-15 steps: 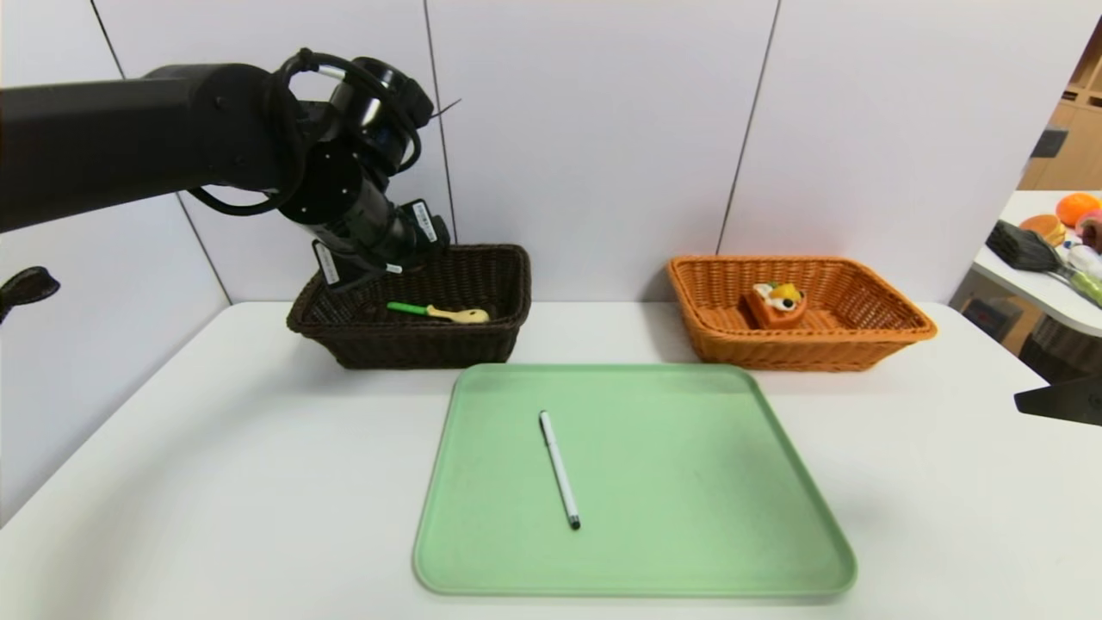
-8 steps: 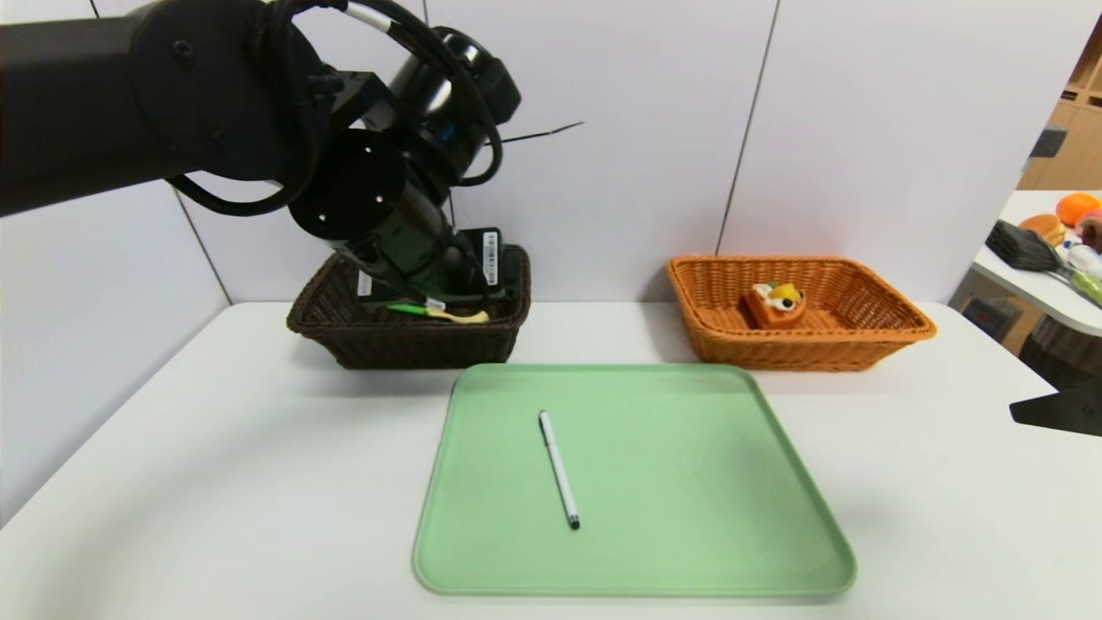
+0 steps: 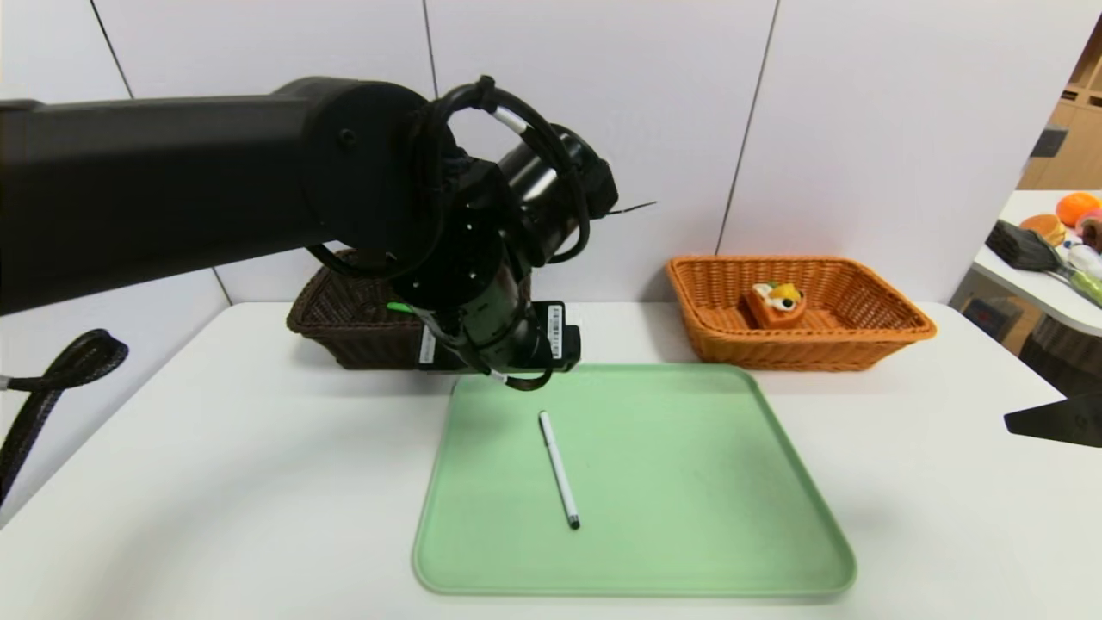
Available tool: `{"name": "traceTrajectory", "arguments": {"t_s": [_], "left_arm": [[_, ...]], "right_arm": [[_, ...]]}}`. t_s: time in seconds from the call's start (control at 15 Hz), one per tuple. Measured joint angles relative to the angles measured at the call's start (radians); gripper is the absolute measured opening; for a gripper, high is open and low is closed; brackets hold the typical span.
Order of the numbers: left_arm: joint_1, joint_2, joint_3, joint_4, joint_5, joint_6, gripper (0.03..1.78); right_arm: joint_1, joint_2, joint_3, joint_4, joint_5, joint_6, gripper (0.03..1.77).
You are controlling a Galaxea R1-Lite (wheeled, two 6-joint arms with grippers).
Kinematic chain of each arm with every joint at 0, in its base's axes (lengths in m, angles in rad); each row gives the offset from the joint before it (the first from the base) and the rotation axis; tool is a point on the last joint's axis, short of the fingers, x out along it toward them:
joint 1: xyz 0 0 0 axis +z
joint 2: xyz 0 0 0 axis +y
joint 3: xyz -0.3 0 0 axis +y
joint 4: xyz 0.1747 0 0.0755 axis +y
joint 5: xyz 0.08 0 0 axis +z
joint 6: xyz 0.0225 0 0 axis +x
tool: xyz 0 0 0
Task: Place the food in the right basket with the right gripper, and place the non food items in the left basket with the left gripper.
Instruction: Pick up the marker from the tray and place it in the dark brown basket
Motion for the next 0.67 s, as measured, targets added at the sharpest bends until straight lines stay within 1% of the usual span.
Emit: {"name": "traceTrajectory", "arguments": {"t_s": [0.13, 0.2, 0.33, 0.47, 0.67], "left_arm": [[-0.011, 0.023, 0.000, 0.044, -0.045, -0.079, 1.69], [-0.015, 0.032, 0.000, 0.066, -0.058, -0.091, 1.69], [-0.018, 0.051, 0.000, 0.100, -0.060, -0.104, 1.69], [-0.020, 0.069, 0.000, 0.113, -0.060, -0.117, 1.69], [-0.018, 0.103, -0.001, 0.099, -0.061, -0.154, 1.69]], "right_arm": [[0.000, 0.000, 0.000, 0.000, 0.000, 0.000, 1.70], [0.000, 0.001, 0.000, 0.000, 0.000, 0.000, 1.70], [0.000, 0.001, 0.000, 0.000, 0.000, 0.000, 1.70], [0.000, 0.001, 0.000, 0.000, 0.000, 0.000, 1.70], [0.000, 0.001, 0.000, 0.000, 0.000, 0.000, 1.70]]}}
